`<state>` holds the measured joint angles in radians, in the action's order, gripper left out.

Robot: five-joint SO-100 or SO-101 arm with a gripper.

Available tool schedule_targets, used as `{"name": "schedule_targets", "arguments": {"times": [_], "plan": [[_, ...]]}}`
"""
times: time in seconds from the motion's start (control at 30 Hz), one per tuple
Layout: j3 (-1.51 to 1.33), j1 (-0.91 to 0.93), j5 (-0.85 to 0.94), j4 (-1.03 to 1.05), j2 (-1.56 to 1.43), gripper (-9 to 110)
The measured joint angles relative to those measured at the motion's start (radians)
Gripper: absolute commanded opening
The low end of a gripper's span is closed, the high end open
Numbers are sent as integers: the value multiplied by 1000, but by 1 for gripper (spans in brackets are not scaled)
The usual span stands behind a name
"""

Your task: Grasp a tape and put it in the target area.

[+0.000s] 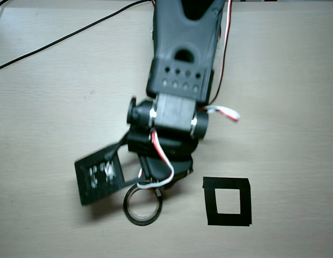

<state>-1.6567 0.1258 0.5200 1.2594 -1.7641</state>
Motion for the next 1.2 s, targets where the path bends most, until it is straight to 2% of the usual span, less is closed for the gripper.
{"name": "schedule_targets", "arguments": {"times": [0.37, 0.77, 1.07, 1.2], "plan": [[60, 55, 77, -106, 221, 11], [236, 137, 120, -112, 454, 9], [250, 110, 109, -130, 511, 7], [276, 84, 97, -130, 537, 3]]}}
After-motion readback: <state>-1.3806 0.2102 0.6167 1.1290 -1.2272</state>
